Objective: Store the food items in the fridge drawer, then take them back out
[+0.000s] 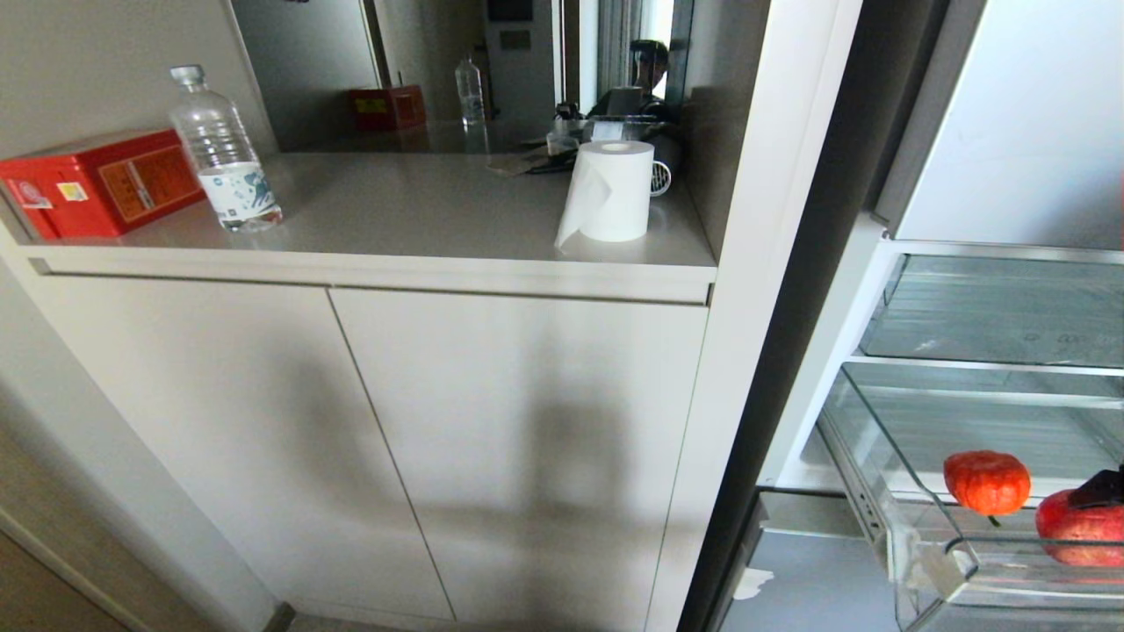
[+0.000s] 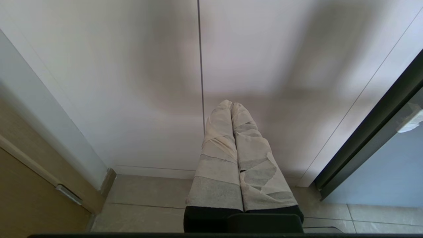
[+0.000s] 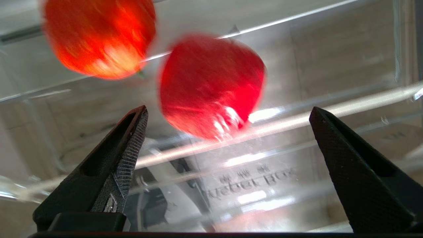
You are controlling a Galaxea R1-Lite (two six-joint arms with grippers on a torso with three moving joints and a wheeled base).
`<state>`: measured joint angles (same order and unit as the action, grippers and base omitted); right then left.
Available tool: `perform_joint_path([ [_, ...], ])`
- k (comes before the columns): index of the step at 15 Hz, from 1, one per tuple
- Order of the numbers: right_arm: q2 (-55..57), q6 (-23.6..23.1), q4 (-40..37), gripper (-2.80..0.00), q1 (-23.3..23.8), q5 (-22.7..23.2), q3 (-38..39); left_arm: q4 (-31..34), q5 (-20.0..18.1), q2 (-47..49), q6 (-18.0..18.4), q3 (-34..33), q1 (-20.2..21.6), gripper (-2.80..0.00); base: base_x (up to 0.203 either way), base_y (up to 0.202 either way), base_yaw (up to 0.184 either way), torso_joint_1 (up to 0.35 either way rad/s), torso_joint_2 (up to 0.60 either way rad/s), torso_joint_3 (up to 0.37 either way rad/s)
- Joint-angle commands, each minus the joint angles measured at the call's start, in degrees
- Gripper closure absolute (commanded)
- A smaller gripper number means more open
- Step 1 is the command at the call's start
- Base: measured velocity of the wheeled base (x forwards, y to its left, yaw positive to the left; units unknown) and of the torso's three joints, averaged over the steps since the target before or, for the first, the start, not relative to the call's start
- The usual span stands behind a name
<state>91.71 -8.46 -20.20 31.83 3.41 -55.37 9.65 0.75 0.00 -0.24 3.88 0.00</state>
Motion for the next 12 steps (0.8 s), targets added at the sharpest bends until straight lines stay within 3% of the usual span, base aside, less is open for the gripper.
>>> perform_joint_path([
  [1,-2.7,-0.1,-0.1,-2.80,0.4,0.2,0.6,0.0,0.0,0.0,0.0,0.0,0.0,0.00,0.000,0.000,0.000,0.000,0.00,0.000],
  [12,10.1,-0.7,-0.1,-2.80,-1.2,-0.3,-6.8,0.1,0.0,0.0,0.0,0.0,0.0,0.00,0.000,0.000,0.000,0.000,0.00,0.000],
])
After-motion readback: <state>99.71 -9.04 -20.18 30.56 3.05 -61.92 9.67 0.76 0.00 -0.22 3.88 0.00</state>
